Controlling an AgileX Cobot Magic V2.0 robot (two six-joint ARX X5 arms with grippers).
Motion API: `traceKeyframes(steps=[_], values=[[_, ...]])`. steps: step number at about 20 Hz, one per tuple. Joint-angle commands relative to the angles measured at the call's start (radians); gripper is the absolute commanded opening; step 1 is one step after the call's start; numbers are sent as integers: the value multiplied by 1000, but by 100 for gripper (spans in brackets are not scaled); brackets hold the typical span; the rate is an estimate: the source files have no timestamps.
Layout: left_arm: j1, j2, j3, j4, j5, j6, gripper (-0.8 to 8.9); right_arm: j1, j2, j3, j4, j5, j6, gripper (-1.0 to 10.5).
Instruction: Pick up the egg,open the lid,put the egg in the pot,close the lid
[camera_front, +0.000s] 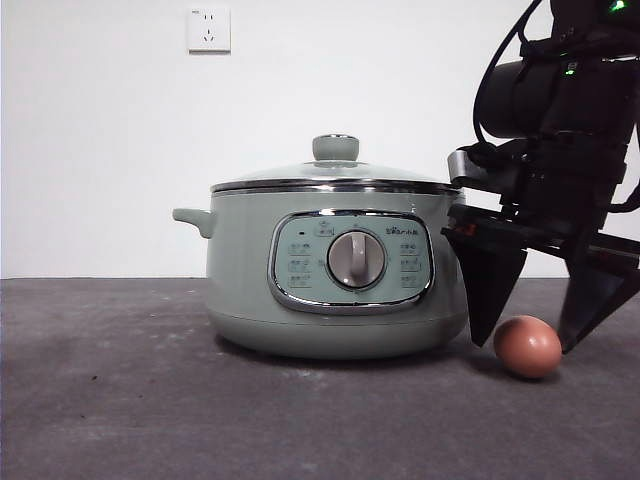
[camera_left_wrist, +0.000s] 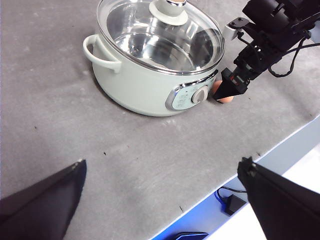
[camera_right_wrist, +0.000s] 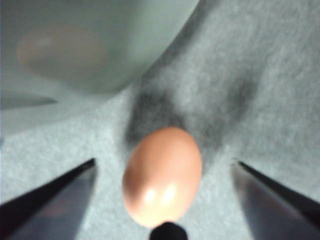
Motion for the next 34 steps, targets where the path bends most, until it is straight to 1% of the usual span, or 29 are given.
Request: traceKeyframes(steps=[1,2,3,8,10,11,17,19,21,24,27,30,31,32,34], values=[[-2,0,2,10,-1,8,691,2,31,-5,-2,3,18,313],[-2,0,2,10,-1,8,691,2,31,-5,-2,-1,17,235],[-2,0,2,10,-2,8,691,2,31,-5,-7,-4,18,192],[-2,0,2,16,-2,8,691,2,31,-5,-50,-3,18,176],[-2,0,2,16,-2,8,691,2,31,-5,-51,-3,17,10],[-2,0,2,16,-2,8,691,2,31,-5,-51,-3,18,-16],[-2,10,2,19,-2,8,691,2,1,-5,-62,1,13,-17],[-2,27,2,32,-1,8,691,2,-56,-5,-93,4,13,-17],[-2,51,2,61,-2,8,691,2,-136,-5,-136,5,-2,-17],[-6,107,2,132,2,-6,691,2,-297,-5,-174,4,-2,-17],[-58,167,2,282,5,-78,691,2,-473,-5,-190,4,-2,-17],[-164,252,3,484,-3,-185,691,1,-639,-5,-190,5,-2,-17],[-200,282,3,540,-12,-202,691,1,-679,-5,-190,4,-2,-17],[-243,320,8,591,-44,-209,691,1,-719,-5,-191,4,-1,-17],[-336,416,56,624,-143,-209,691,2,-784,-5,-192,4,-1,-17]])
